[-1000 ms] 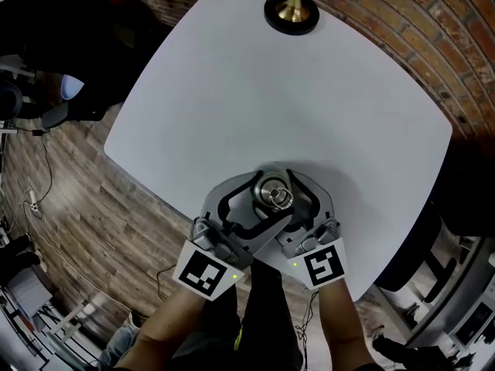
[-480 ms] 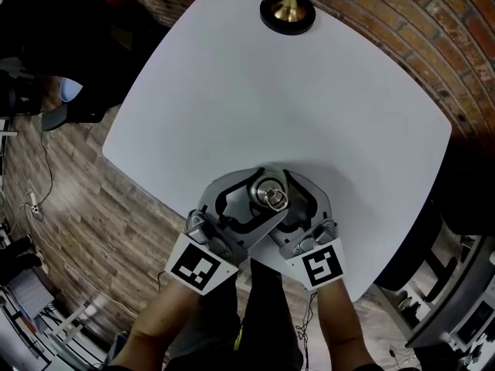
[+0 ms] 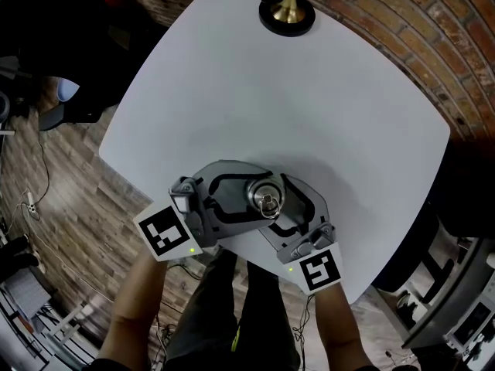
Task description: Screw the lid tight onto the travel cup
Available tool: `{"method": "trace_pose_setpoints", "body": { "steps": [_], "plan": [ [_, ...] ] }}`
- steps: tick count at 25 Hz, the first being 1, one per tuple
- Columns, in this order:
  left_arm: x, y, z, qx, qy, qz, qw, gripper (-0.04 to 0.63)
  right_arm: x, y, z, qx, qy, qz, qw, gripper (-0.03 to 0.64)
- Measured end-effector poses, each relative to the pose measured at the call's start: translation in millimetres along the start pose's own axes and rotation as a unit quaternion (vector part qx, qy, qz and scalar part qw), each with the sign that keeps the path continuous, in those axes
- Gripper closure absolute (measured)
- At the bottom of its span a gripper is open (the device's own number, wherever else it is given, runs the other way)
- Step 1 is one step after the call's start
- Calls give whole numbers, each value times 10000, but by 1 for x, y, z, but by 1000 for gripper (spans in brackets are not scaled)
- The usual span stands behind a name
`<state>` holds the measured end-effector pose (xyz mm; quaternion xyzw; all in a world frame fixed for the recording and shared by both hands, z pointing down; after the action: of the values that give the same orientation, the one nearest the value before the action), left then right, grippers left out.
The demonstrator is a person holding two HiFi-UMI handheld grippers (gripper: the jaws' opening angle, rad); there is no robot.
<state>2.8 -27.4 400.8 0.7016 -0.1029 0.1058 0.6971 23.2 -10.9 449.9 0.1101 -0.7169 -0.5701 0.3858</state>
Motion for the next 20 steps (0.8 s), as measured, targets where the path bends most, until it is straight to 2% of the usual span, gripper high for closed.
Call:
{"method": "trace_pose_setpoints", "body": {
  "steps": [3,6,14,20],
  "plan": [
    [0,0,1,-17,298,-53,9995,333,0,0,0,-31,-12,-27,10000,302],
    [1,-2,1,-32,411,-37,9991,330,-1,0,0,44,-15,-20,10000,302],
    [1,-3,2,20,305,-78,9995,327,-1,-1,1,54,16,14,10000,302],
    [2,-2,2,5,212,-70,9998,325,-2,-1,0,-153,116,50,9998,302]
  ]
}}
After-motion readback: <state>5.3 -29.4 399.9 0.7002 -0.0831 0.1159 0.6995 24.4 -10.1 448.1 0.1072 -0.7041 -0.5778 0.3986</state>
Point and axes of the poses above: the fingertips, and each gripper's own axes: x forward along the fingers, z to its left, y out of its underside, the point moved 3 cm from there along -x, backward along the fingers, and after that the axes turned 10 degrees about z, right-handed, at the moved point
